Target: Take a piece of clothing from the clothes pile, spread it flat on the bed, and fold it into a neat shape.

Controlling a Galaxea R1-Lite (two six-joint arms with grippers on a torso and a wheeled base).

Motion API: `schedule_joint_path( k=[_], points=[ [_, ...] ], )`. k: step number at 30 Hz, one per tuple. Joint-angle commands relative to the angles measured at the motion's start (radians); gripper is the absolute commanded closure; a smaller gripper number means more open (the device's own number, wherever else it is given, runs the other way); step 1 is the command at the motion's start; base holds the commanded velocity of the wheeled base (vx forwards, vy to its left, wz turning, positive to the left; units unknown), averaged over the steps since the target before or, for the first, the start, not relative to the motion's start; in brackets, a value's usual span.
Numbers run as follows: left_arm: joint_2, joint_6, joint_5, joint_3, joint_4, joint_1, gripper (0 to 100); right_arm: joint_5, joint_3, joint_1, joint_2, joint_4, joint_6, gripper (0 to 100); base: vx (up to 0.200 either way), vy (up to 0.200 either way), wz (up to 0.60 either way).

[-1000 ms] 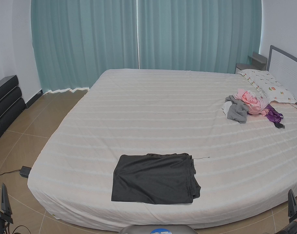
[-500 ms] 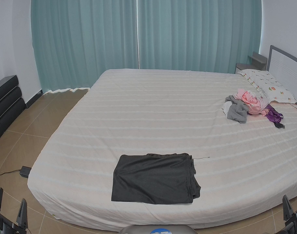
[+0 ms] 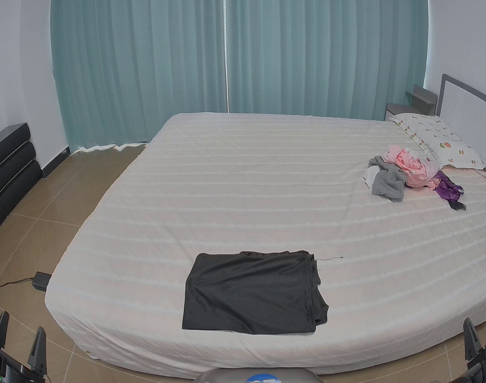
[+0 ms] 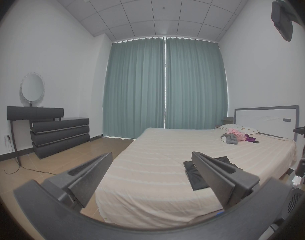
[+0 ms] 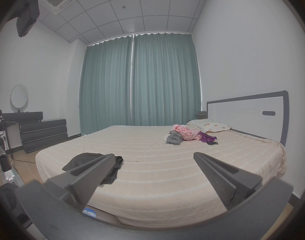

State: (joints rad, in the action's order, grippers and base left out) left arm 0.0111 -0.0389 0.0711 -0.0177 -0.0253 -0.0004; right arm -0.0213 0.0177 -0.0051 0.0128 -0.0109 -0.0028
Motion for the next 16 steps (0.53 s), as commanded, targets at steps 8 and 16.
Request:
schedule_joint_path(
  k=[8,16],
  points=[
    [-0.008,0.033,-0.04,0.018,0.022,0.0,0,0.0,-0.015,0.001,-0.013,0.003,-0.002,0,0.0,0.0,0.0],
    [-0.008,0.016,-0.034,0.018,0.022,0.0,0,0.0,-0.015,0.001,-0.013,0.003,0.003,0,0.0,0.0,0.0]
  ],
)
